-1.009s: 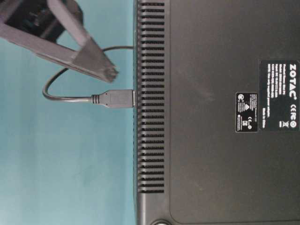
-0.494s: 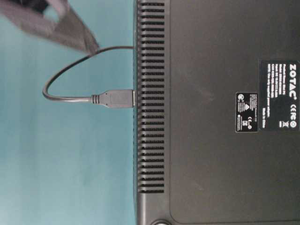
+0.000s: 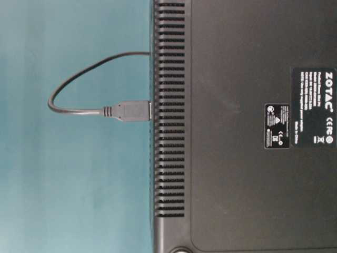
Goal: Insert the USB into the PC box with both arms.
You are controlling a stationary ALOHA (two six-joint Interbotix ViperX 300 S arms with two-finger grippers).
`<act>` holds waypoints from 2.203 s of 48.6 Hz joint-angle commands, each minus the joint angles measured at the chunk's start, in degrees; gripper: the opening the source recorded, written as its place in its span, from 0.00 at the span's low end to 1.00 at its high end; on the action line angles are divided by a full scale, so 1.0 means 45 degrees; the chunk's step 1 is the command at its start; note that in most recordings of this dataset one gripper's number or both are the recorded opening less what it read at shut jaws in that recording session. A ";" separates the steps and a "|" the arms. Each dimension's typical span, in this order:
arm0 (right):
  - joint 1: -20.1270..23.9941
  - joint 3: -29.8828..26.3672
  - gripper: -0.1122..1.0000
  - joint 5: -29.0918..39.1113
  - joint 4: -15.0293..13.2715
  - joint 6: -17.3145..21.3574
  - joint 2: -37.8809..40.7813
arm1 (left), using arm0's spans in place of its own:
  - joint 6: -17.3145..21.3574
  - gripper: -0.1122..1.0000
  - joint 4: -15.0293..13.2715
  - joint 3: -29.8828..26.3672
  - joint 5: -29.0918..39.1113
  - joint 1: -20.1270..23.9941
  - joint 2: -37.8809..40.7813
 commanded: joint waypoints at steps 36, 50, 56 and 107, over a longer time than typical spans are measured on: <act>0.0000 0.1699 0.68 -0.1348 -0.0078 0.0078 -0.3418 | 0.0000 0.10 0.0039 -0.0117 -0.0293 -0.0059 0.0078; 0.0000 0.2070 0.68 -0.1875 -0.0078 0.0078 -0.3652 | 0.0020 0.10 0.0039 -0.0059 -0.0293 -0.0059 0.0137; 0.0000 0.2109 0.68 -0.1875 -0.0059 0.0078 -0.3672 | 0.0000 0.10 0.0039 -0.0078 -0.0293 -0.0059 0.0137; 0.0000 0.2266 0.68 -0.1777 -0.0078 0.0098 -0.3809 | 0.0000 0.10 0.0020 -0.0137 -0.0293 -0.0059 0.0313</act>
